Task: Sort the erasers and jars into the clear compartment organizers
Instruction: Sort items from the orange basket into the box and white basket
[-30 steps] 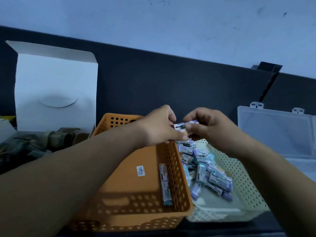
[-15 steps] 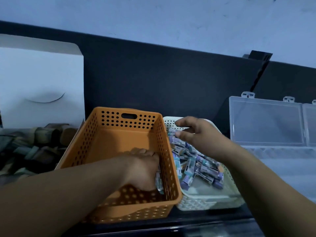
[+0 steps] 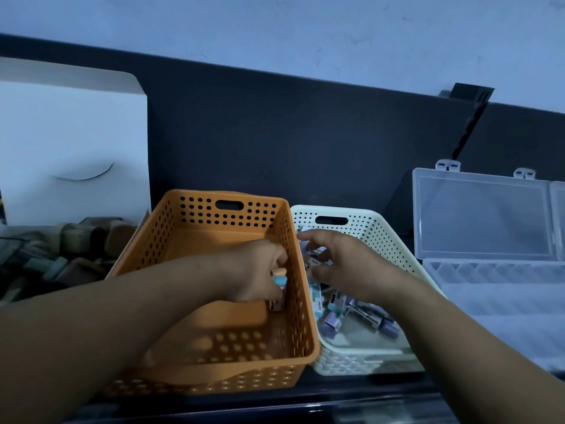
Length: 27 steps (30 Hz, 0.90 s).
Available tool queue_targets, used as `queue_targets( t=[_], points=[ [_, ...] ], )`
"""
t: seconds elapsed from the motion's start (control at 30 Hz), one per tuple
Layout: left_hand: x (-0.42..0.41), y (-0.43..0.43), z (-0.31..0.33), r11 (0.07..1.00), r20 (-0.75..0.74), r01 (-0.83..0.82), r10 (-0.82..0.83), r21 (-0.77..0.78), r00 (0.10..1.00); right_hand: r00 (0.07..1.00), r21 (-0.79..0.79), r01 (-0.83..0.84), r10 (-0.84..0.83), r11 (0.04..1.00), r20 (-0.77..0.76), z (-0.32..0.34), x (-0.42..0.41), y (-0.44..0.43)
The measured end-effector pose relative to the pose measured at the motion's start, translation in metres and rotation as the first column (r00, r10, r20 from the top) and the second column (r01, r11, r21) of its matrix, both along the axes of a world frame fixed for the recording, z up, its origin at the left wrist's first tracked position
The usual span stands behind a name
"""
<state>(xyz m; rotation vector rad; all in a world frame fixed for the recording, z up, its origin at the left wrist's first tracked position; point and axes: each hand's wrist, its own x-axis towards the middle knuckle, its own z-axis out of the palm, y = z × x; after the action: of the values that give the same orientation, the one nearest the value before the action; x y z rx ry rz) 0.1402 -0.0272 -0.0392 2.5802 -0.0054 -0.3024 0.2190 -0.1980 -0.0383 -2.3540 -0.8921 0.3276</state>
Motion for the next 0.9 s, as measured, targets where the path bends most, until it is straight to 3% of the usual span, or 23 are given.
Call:
queue_targets(
  t=[0.27, 0.37, 0.47, 0.6, 0.73, 0.9],
  points=[
    [-0.004, 0.005, -0.002, 0.995, 0.034, -0.03, 0.034, -0.098, 0.999, 1.0, -0.007, -0.019, 0.019, 1.0, 0.013, 0.003, -0.002, 0.0],
    [-0.005, 0.008, 0.013, 0.984, 0.084, -0.08, 0.094, -0.157, 0.992, 1.0, 0.016, -0.018, 0.018, 1.0, -0.024, 0.004, -0.003, -0.002],
    [-0.005, 0.007, 0.038, 0.954, 0.183, -0.134, 0.186, -0.267, 0.965, 0.999, 0.021, 0.0, -0.001, 1.0, 0.043, 0.011, -0.002, -0.006],
    [0.0, -0.014, 0.062, 0.92, 0.32, -0.14, 0.267, -0.367, 0.909, 1.0, 0.216, -0.011, 0.014, 0.976, -0.011, 0.031, -0.007, -0.017],
    [0.01, -0.044, 0.066, 0.905, 0.348, -0.113, 0.27, -0.409, 0.898, 0.999, 0.344, -0.026, 0.032, 0.939, -0.009, 0.048, -0.012, -0.035],
    [0.023, -0.07, 0.057, 0.927, 0.292, -0.07, 0.187, -0.367, 0.938, 0.997, 0.251, 0.048, -0.06, 0.967, 0.044, 0.043, 0.003, -0.065]
  ],
)
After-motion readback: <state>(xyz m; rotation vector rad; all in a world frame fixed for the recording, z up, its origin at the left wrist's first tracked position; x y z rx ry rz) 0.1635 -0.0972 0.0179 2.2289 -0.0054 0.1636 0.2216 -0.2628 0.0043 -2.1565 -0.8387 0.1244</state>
